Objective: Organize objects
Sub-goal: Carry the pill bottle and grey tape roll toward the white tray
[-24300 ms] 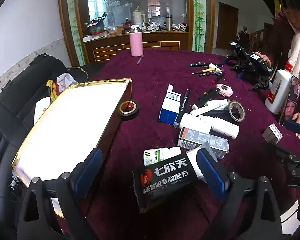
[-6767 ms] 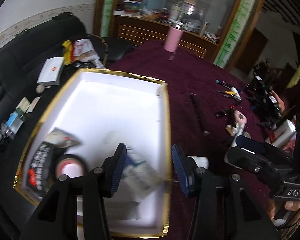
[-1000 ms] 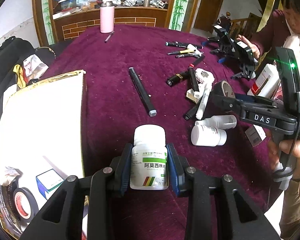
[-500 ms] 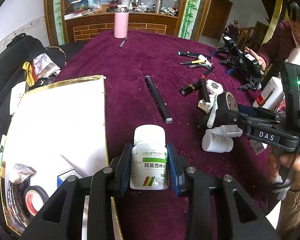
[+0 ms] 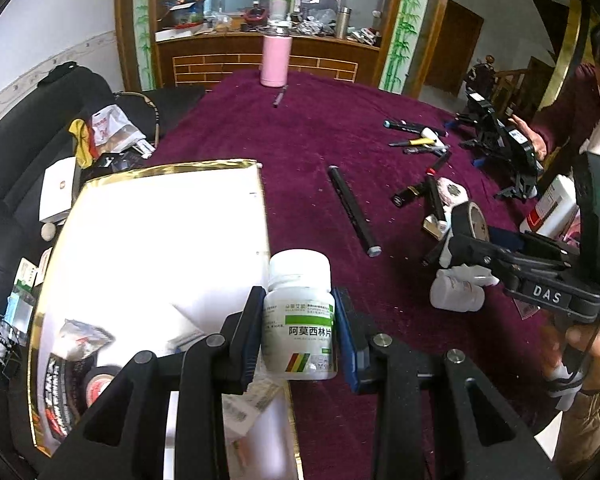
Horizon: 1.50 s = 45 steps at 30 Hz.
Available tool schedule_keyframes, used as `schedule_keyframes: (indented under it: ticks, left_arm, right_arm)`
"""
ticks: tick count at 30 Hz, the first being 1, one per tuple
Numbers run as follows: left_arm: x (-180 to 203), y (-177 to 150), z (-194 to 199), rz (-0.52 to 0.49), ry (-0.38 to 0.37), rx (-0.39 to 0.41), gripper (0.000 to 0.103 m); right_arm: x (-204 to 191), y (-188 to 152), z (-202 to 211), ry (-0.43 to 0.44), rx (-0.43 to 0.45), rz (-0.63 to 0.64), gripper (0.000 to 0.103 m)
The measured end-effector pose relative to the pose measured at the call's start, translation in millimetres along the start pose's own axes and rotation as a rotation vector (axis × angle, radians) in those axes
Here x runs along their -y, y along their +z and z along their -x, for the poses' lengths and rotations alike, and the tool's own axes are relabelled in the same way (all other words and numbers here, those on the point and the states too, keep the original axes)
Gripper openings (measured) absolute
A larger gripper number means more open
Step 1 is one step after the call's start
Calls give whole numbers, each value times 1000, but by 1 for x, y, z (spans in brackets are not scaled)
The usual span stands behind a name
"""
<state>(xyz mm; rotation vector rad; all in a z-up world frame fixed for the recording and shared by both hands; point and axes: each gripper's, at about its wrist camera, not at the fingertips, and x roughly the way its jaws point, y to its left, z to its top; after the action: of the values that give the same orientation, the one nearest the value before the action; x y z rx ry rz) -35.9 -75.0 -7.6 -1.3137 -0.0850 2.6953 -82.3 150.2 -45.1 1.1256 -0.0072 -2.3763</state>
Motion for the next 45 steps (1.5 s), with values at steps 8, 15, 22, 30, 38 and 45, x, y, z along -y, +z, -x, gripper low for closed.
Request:
schedule_keyframes:
  ticks: [8,15,22,30,38,45]
  left_arm:
    - [-28,-3,9,53,36,14,33]
    - [-40,-7,10,72,49,12,33]
    - [-55,-9,11,105,62,14,33]
    - [-73,-10,12,139,84,13,33]
    - [-78,-9,8,147,82,12,33]
    - [-80,-8,7,148,84,7,33]
  right_arm:
    - [-17,2,-4,22,-4,30,63]
    - [-24,3,-9,29,-8,41,63]
    - [-34,4,-5,48,0,57,63]
    - [-48,4,-12,77,-14,79,63]
    - [-53,6,-16,82,-12,87,63]
    - [-59,6,-18,94,-11,96,63]
